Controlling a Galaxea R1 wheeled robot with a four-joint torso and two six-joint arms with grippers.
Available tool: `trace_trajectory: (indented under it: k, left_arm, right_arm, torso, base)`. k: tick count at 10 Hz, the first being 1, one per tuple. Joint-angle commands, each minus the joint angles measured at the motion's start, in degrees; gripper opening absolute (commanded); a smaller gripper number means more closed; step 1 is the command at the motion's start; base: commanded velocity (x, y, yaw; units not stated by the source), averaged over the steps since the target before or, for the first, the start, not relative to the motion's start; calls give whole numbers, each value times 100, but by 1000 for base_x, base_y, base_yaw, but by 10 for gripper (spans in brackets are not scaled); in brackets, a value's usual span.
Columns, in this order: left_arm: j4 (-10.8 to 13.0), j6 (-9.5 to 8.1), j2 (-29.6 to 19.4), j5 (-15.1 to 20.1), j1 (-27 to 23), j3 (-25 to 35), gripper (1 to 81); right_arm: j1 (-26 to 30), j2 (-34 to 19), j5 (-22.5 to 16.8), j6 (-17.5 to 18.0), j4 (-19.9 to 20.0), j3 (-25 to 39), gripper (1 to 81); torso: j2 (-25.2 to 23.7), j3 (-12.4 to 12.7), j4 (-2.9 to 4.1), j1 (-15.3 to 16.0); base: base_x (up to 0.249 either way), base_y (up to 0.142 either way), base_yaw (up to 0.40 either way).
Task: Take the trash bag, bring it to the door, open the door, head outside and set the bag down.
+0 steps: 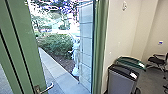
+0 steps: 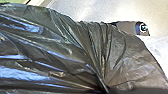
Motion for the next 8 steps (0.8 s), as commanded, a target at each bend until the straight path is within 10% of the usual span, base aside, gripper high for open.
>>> trace_trajectory:
  k: [1, 8]
  left_arm:
    - [6, 28, 17, 319, -424, 7, 10]
    - [6, 27, -8, 319, -423, 7, 10]
  right_arm:
    - [275, 21, -310, -10, -31, 16, 811]
    - [293, 30, -319, -10, -32, 16, 811]
  torso:
    - [0, 0, 0, 0]
    - [0, 0, 0, -2]
  base:
    - [0, 0, 0]
    - [0, 0, 70]
